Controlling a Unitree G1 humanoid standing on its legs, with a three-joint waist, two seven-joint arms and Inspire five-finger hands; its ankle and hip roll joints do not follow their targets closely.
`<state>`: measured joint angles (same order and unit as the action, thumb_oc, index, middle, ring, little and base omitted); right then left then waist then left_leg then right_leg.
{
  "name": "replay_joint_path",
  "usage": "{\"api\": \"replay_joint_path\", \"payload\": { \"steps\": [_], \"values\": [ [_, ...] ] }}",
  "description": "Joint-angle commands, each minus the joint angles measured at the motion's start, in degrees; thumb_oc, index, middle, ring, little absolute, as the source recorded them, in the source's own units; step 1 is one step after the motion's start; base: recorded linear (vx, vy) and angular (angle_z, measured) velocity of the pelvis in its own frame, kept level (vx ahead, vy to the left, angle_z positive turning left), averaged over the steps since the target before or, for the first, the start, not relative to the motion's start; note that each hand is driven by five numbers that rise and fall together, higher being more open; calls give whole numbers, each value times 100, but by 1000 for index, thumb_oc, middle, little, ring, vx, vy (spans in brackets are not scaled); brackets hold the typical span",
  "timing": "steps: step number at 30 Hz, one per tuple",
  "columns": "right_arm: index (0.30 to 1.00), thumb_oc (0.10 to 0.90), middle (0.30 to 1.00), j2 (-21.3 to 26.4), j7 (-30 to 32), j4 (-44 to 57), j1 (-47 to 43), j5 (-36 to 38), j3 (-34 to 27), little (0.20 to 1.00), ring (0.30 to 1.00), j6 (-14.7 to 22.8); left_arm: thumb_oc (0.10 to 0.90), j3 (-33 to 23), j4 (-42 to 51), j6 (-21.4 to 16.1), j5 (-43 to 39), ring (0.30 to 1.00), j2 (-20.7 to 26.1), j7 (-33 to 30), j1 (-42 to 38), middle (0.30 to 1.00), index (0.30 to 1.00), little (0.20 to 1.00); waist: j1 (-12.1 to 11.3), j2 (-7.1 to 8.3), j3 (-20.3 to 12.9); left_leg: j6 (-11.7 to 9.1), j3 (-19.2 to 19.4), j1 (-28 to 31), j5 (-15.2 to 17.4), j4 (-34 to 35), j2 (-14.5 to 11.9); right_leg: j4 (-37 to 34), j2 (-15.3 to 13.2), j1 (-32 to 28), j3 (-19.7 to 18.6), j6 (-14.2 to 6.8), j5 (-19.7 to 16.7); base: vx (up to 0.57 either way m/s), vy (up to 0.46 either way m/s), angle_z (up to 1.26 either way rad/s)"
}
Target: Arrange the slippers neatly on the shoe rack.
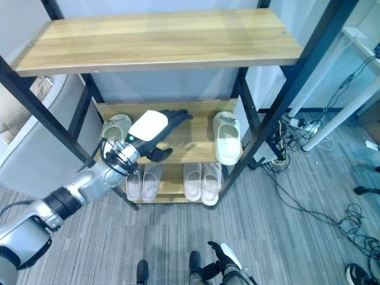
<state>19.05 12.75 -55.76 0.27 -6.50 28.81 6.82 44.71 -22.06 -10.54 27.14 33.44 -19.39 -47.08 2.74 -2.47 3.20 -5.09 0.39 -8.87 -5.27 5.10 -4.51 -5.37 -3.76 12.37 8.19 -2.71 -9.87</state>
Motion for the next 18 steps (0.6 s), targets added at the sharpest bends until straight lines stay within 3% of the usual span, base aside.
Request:
{"api": "replay_joint_path", "payload": {
  "steps": [1, 6, 18],
  "values": [
    [900, 800, 900, 92, 137, 186, -78, -95, -47, 900, 900, 205, 800, -297, -338, -36, 89, 900, 131, -615, -1223, 900, 900, 900, 18, -61, 30, 105, -27, -651, 15, -10, 181, 37, -94, -37, -113, -585, 866, -6, 40, -8],
    [900, 800, 900, 132, 160, 117, -168, -86, -74, 900, 900, 201, 800, -95, -426, 123, 480, 900, 353, -704, -1629, 900, 900, 900, -11, -54, 67, 122, -38, -759, -5, -10, 232, 37, -125, 91, -121, -589, 805, 8, 48, -1],
    [900, 800, 900, 234, 173, 332, -109, -59, -212, 900, 900, 239, 800, -204, -554, 377, 611, 900, 877, -752, -1892, 900, 900, 900, -85, 6, 232, 149, -100, -888, -15, -10, 303, 37, -198, 200, -61, -621, 750, -4, 39, 0]
  ]
}}
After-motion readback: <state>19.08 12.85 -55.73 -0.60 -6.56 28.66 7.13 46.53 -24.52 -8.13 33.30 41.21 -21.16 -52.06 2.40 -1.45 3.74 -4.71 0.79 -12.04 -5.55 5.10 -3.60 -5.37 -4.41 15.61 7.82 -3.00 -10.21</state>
